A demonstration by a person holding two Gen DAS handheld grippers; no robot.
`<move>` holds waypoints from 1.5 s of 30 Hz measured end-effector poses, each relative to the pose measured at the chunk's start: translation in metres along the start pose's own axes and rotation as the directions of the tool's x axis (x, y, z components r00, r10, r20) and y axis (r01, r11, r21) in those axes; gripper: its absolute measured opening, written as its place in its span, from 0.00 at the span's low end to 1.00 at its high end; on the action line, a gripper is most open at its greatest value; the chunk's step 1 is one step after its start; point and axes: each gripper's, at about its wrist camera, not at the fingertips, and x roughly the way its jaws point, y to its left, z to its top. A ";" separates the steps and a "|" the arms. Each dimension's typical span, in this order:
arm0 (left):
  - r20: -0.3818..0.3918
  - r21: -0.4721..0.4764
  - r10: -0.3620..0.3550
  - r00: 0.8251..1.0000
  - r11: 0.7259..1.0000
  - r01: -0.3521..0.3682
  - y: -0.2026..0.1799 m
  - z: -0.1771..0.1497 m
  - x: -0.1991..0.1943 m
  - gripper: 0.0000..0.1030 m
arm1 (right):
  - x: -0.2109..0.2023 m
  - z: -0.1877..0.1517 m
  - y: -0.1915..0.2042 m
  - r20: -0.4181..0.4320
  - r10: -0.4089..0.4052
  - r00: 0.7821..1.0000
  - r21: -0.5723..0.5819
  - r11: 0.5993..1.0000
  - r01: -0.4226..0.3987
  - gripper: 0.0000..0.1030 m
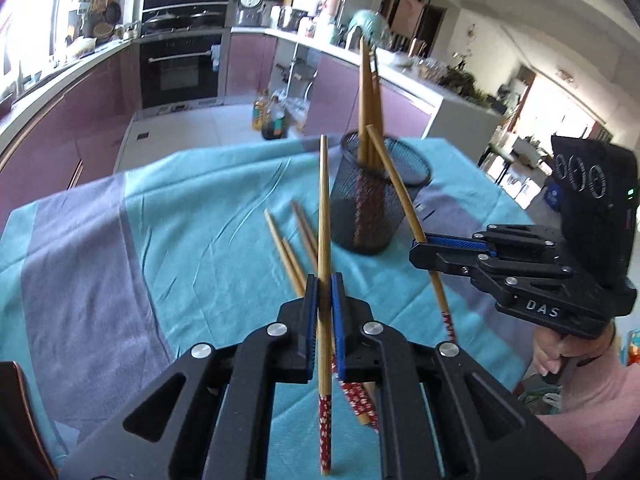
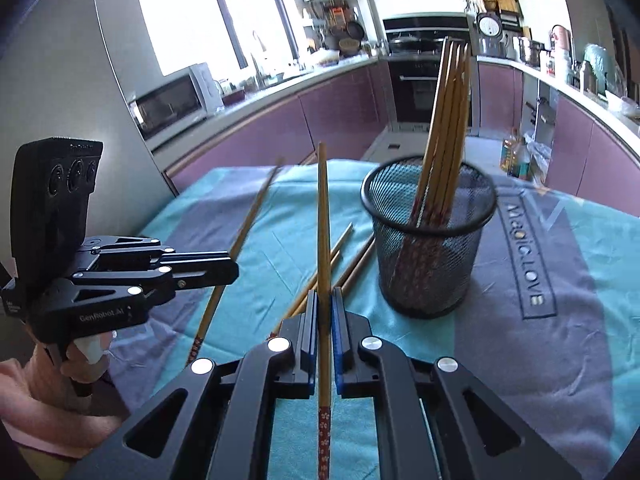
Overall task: Organize utensils
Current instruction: 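Lift the chopstick in the left tool toward the mesh cup while the right tool lifts its chopstick, then lower the chopstick into the mesh cup with the left tool while the right tool lowers its own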
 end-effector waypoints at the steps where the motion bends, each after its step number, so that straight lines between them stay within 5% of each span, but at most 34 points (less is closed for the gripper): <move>1: 0.008 0.001 -0.007 1.000 1.000 0.007 0.000 0.001 -0.003 0.07 | -0.003 0.001 -0.001 0.009 0.000 1.000 0.002 1.000 0.000 0.06; 21: 0.191 0.013 -0.073 0.979 0.997 0.072 -0.011 0.053 -0.057 0.07 | -0.052 0.040 -0.018 0.191 -0.024 0.981 0.013 1.000 0.022 0.06; 35: 0.333 0.082 -0.070 0.940 0.996 0.045 -0.048 0.111 -0.069 0.07 | -0.077 0.086 -0.033 0.327 -0.071 0.943 0.009 0.997 0.072 0.06; 45: 0.314 0.092 -0.031 0.949 0.996 0.002 -0.067 0.124 -0.042 0.07 | -0.057 0.094 -0.042 0.316 -0.121 0.941 0.017 0.992 0.122 0.06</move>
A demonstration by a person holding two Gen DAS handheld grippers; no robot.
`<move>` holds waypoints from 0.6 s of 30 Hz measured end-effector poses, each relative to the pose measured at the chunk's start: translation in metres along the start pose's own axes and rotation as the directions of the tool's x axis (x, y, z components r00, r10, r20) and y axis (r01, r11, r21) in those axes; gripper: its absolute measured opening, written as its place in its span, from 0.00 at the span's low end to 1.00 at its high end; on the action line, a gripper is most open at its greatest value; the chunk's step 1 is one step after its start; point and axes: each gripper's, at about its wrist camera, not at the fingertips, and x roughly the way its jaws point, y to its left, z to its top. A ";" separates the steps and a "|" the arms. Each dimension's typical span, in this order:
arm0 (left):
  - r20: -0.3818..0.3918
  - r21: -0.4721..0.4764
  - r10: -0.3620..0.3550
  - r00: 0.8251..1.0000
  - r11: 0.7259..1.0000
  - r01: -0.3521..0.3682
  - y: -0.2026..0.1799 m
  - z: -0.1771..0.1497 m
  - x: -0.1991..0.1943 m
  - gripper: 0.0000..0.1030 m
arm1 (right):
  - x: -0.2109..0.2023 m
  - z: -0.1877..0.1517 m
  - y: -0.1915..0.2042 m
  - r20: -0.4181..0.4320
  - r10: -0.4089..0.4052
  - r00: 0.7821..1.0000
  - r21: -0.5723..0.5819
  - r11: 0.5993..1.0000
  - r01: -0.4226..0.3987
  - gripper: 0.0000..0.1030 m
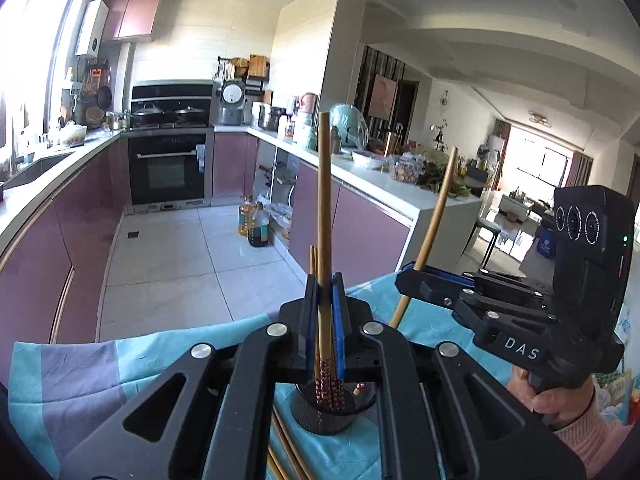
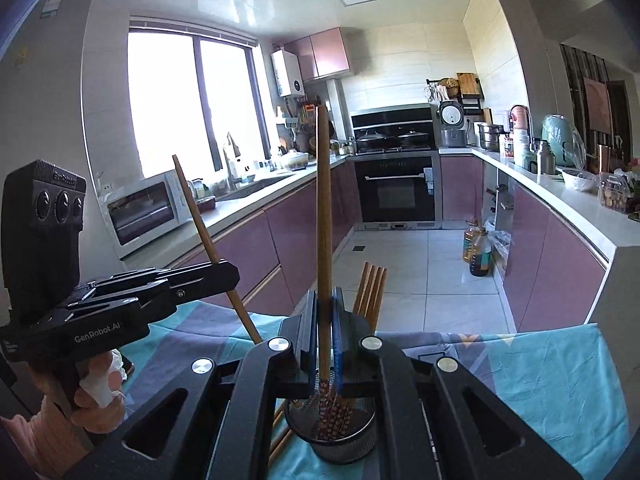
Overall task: Organize utensils
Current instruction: 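Lower the chopstick into the mesh cup with the left tool while the right tool lowers its own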
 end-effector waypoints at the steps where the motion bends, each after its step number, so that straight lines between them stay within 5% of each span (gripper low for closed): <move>1: -0.016 0.006 0.003 1.000 1.000 -0.003 -0.003 -0.003 0.003 0.07 | 0.005 -0.003 -0.001 -0.015 -0.002 1.000 0.001 1.000 0.002 0.06; 18: -0.251 0.096 -0.016 0.968 0.995 0.041 -0.002 -0.035 0.045 0.07 | 0.051 -0.028 -0.008 -0.241 -0.023 0.970 0.004 1.000 0.025 0.06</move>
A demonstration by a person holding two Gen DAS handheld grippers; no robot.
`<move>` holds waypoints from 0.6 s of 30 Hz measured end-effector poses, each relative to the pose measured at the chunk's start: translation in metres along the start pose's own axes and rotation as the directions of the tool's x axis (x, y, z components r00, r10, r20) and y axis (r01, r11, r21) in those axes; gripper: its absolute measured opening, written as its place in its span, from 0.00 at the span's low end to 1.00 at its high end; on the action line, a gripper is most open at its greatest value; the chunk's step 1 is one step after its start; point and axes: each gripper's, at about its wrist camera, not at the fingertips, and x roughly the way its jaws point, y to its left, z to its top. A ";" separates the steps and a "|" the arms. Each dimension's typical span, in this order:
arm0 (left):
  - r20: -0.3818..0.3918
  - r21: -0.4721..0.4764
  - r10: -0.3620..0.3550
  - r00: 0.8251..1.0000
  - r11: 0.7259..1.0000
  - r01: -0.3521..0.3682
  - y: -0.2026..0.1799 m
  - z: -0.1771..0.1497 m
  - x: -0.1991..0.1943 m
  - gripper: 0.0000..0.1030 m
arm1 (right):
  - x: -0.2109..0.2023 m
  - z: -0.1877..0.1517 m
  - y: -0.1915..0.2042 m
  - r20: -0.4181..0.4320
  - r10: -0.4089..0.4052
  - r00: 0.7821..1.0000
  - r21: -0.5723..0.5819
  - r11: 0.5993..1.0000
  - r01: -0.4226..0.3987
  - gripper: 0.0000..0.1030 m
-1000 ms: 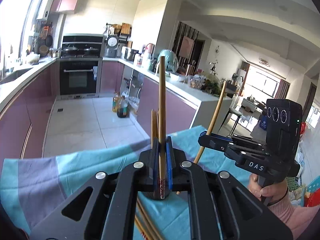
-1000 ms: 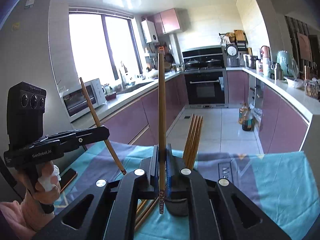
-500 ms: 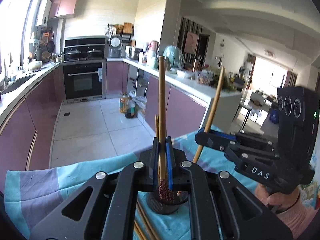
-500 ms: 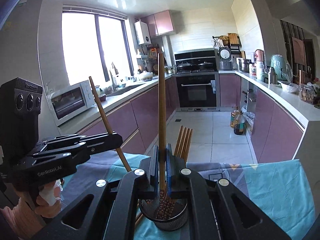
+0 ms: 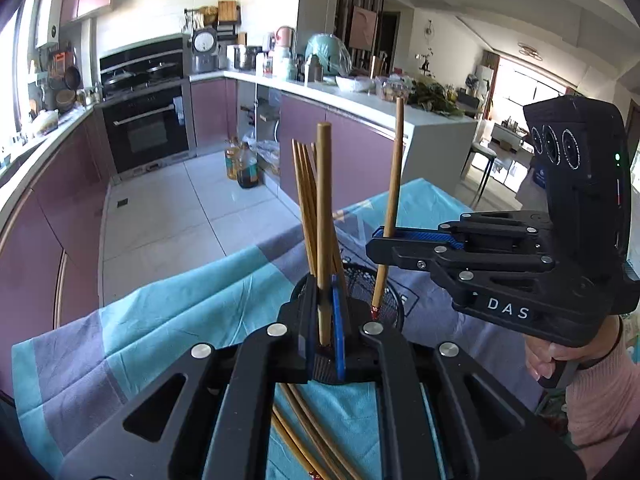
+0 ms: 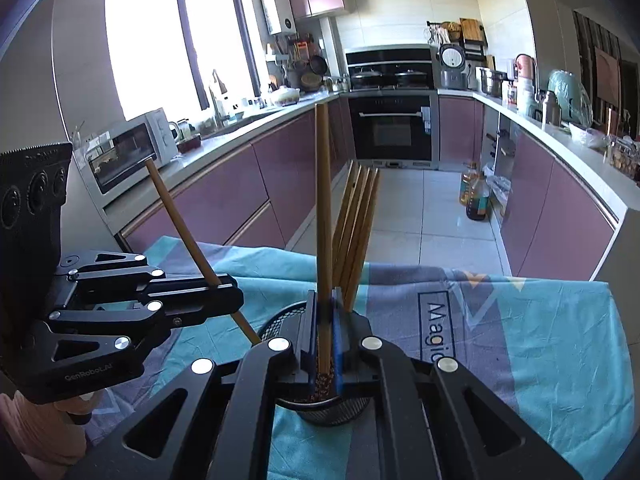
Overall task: Organize utensils
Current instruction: 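Lower the chopstick into the mesh cup with the left tool while the right tool lowers its own, then open the left tool to release the chopstick while the right tool releases its own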
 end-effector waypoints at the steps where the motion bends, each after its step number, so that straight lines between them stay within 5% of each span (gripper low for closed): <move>1: -0.010 0.001 0.001 1.000 1.000 -0.001 0.004 0.003 0.003 0.07 | 0.002 -0.001 -0.001 -0.008 0.000 1.000 0.003 1.000 0.000 0.06; 11: -0.047 -0.048 0.003 0.999 0.999 -0.005 0.023 0.017 0.028 0.08 | 0.021 -0.003 -0.011 -0.034 -0.022 0.999 0.046 0.999 0.024 0.08; 18: -0.030 -0.070 0.008 1.000 0.997 -0.010 0.032 0.013 0.027 0.19 | 0.020 -0.003 -0.015 -0.016 -0.021 1.000 0.064 0.998 0.022 0.15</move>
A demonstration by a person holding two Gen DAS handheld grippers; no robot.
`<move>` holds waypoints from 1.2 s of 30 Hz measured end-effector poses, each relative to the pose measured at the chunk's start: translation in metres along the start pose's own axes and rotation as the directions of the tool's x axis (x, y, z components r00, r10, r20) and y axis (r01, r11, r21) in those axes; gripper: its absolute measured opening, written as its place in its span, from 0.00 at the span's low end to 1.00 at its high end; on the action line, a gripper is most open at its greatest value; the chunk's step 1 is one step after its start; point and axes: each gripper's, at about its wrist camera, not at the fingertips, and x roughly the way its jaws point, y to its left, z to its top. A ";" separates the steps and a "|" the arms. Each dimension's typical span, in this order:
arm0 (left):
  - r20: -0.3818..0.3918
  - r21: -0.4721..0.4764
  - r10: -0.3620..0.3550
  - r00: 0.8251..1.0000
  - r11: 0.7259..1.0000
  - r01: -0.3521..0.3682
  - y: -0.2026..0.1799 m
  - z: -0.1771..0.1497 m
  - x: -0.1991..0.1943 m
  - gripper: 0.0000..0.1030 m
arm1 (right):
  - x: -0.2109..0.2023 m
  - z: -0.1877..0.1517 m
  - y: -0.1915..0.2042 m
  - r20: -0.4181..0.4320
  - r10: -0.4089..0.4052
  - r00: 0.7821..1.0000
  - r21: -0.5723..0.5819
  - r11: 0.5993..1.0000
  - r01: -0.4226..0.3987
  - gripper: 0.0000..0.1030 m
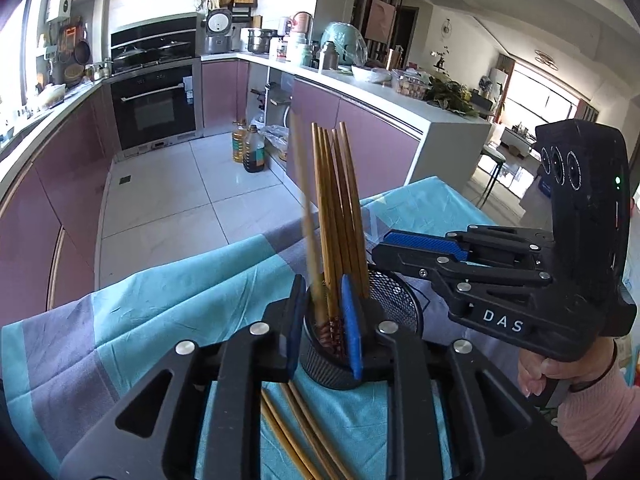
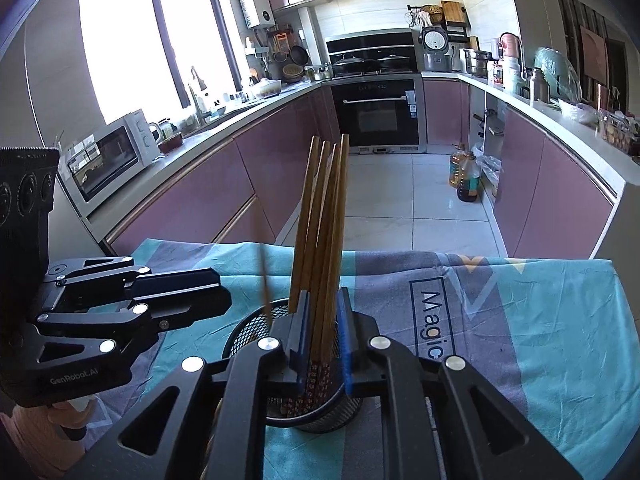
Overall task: Organize utensils
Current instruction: 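Open the left tool to release the chopstick while the right tool releases its own, then move both tools back over the remaining chopsticks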
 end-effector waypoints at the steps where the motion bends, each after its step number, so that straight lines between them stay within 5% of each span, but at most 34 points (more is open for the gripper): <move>1: 0.004 0.000 0.005 1.000 1.000 -0.005 0.000 -0.001 -0.002 0.20 | 0.000 -0.001 0.000 0.000 -0.002 1.000 -0.001 1.000 0.002 0.16; 7: 0.072 -0.015 0.066 0.995 0.998 -0.065 -0.002 -0.007 -0.017 0.25 | -0.006 -0.005 0.006 0.018 0.009 1.000 -0.011 1.000 -0.009 0.21; 10: 0.126 -0.016 0.087 0.988 0.996 -0.086 -0.002 -0.016 -0.034 0.39 | -0.016 -0.009 0.012 0.040 0.018 0.999 -0.030 0.999 -0.017 0.25; 17: 0.198 -0.030 0.122 0.973 0.993 -0.118 0.003 -0.047 -0.070 0.44 | -0.048 -0.031 0.034 0.085 0.086 0.993 -0.092 0.993 -0.079 0.32; 36: -0.041 -0.106 0.171 0.984 0.979 -0.175 0.031 -0.162 -0.037 0.45 | 0.000 -0.115 0.072 -0.161 0.159 0.974 -0.084 0.981 -0.174 0.37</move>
